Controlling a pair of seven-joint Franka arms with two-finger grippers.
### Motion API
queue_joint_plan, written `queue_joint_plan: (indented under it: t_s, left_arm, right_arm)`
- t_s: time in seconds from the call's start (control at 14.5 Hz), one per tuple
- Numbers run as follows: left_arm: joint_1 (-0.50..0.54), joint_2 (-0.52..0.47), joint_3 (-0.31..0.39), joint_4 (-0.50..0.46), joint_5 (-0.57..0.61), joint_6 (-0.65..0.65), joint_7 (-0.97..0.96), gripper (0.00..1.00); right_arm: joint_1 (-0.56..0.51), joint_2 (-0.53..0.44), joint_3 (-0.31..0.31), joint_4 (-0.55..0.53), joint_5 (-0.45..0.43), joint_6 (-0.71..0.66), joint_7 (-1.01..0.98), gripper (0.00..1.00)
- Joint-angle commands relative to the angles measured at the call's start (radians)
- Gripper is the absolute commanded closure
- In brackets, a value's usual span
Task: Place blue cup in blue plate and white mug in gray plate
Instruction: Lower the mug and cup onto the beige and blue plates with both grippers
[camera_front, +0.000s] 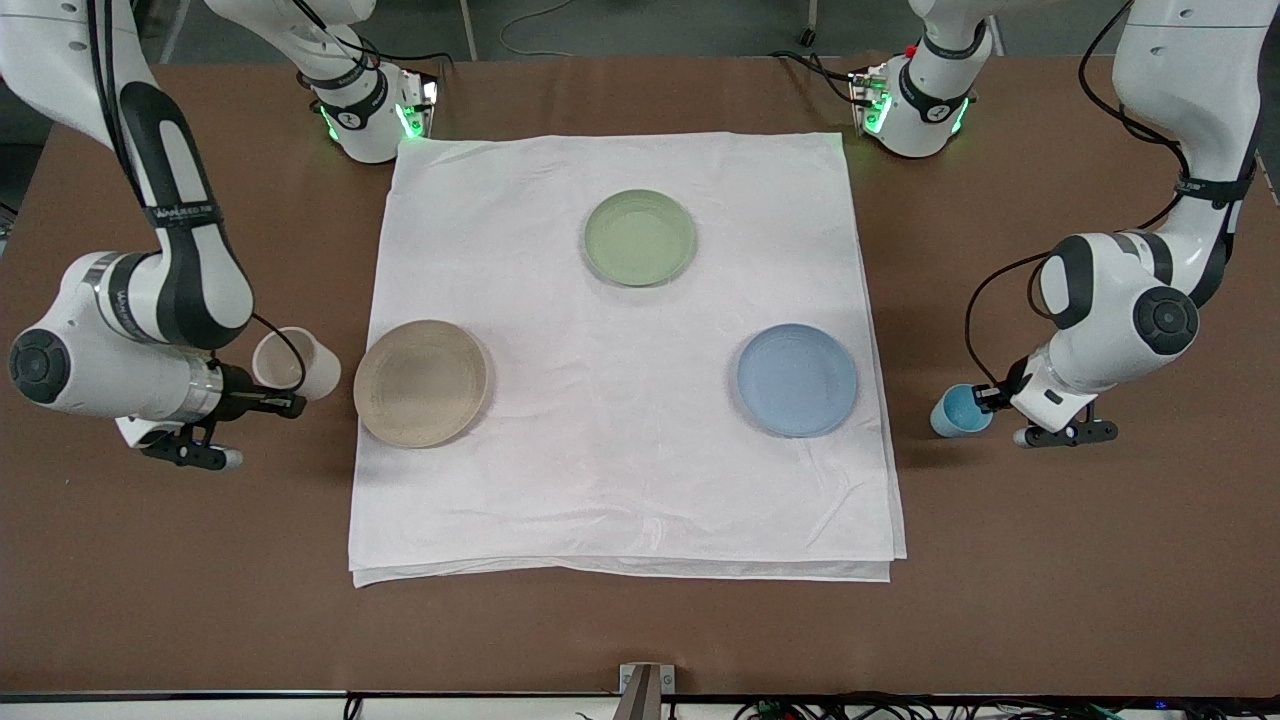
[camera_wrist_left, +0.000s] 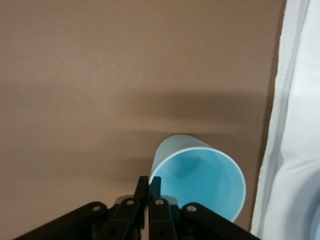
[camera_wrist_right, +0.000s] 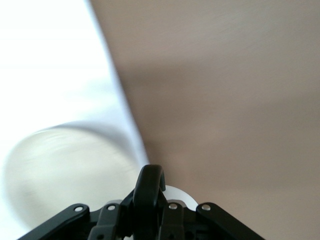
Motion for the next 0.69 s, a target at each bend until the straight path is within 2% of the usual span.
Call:
queue_joint_plan:
  t_s: [0.0,0.21,0.34,0.41,0.48,0.55,0.62]
  left_arm:
    - [-0.004,-0.056,-0.017,0.001,-0.002,-0.013,-0.015,1.00]
    - [-0.004,-0.131,-0.099,0.014,-0.002,-0.134,-0.098,1.00]
    - [-0.004,-0.144,-0.187,0.014,-0.002,-0.170,-0.245,1.00]
    - [-0.007,-0.139,-0.230,0.014,0.006,-0.170,-0.323,1.00]
    - [-0.012,-0.131,-0.262,0.014,0.012,-0.170,-0.374,1.00]
    - [-0.026,-0.116,-0.276,0.014,0.012,-0.170,-0.408,1.00]
    - [-0.049,-0.101,-0.278,0.011,0.012,-0.161,-0.452,1.00]
  right_arm:
    - [0.018,-0.032,0.079,-0.099,0.050,0.060,0.108,1.00]
    - [0.078,-0.024,0.102,-0.204,0.052,0.228,0.169,1.00]
    - [0.093,-0.012,0.101,-0.219,0.045,0.278,0.171,0.99]
    - [0.093,0.000,0.101,-0.217,0.041,0.283,0.171,0.96]
    - [0.093,0.009,0.101,-0.214,0.041,0.292,0.169,0.79]
    - [0.090,0.020,0.101,-0.205,0.038,0.299,0.169,0.44]
    - [0.092,0.025,0.101,-0.200,0.037,0.312,0.169,0.00]
